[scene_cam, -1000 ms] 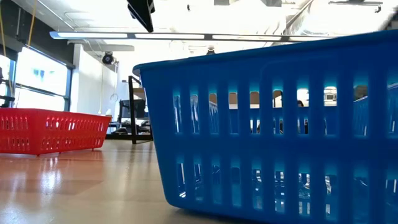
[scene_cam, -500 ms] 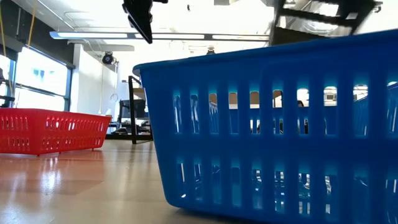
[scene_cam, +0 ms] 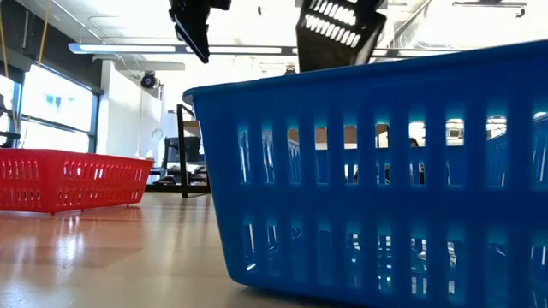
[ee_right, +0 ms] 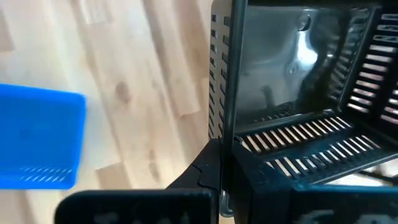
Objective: Stack baskets on shelf by color
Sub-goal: Stack the bottom black bin on top of the other black bin on the shelf
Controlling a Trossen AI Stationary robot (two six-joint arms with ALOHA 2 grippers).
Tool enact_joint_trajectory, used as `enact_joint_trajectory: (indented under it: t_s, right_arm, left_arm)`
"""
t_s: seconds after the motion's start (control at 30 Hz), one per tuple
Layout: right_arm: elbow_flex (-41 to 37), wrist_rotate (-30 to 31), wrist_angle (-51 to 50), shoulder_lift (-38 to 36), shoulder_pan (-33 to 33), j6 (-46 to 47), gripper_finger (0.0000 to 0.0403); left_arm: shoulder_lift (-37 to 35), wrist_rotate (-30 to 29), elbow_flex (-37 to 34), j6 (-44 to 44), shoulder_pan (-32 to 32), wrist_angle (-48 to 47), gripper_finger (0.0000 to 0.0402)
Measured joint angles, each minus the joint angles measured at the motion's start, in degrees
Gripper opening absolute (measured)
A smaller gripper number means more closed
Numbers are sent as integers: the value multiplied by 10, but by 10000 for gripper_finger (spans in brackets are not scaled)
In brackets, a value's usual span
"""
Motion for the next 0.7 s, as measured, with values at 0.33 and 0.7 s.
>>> enact_joint_trajectory:
  t_s: [0.33, 0.7]
  right_arm:
    - [44, 14, 0, 0, -89, -150, 0]
    - [60, 52, 49, 0, -205, -397, 0]
  left_arm:
    - [0, 0, 0, -3, 0, 0, 156]
    - [0, 0, 0, -26, 0, 2, 156]
